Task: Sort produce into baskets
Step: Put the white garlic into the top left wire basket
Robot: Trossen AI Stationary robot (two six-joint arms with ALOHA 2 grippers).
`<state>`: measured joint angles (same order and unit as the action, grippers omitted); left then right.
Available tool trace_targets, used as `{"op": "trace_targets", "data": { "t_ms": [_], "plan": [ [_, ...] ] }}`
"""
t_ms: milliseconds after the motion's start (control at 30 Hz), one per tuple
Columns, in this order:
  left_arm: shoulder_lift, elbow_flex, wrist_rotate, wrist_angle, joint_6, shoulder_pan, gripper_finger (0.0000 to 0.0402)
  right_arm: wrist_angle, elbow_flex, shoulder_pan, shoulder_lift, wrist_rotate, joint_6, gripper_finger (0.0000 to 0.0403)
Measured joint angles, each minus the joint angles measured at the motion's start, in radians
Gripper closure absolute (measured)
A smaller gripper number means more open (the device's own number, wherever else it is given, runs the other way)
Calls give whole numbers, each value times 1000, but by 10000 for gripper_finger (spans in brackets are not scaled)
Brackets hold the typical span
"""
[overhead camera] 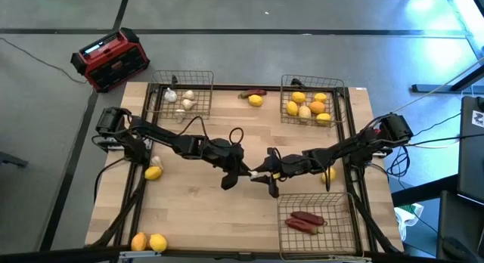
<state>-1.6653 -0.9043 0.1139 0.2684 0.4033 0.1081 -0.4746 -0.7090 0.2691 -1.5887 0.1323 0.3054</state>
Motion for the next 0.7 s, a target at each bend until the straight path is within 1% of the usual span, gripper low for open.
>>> {"op": "trace_targets", "data": {
  "t_ms": [167, 267, 333, 400, 500, 600, 700],
  "plan": [
    [0, 0, -2, 0, -10, 0, 382, 1, 0, 0, 0, 4, 1, 281],
    [0, 0, -3, 0, -10, 0, 386, 1, 0, 0, 0, 5, 1, 279],
    [0, 0, -4, 1, -11, 0, 387, 1, 0, 0, 0, 6, 2, 270],
    [0, 0, -6, 3, -11, 0, 388, 1, 0, 0, 0, 7, 3, 252],
    [3, 0, -7, -4, -17, 0, 388, -6, 0, -1, 0, 23, 4, 212],
    [26, 0, -8, -51, -18, 0, 388, -8, 0, -2, 1, 36, 4, 178],
    [65, 0, -12, -98, -32, 0, 389, -7, 0, -2, 1, 38, 4, 155]
  ]
}}
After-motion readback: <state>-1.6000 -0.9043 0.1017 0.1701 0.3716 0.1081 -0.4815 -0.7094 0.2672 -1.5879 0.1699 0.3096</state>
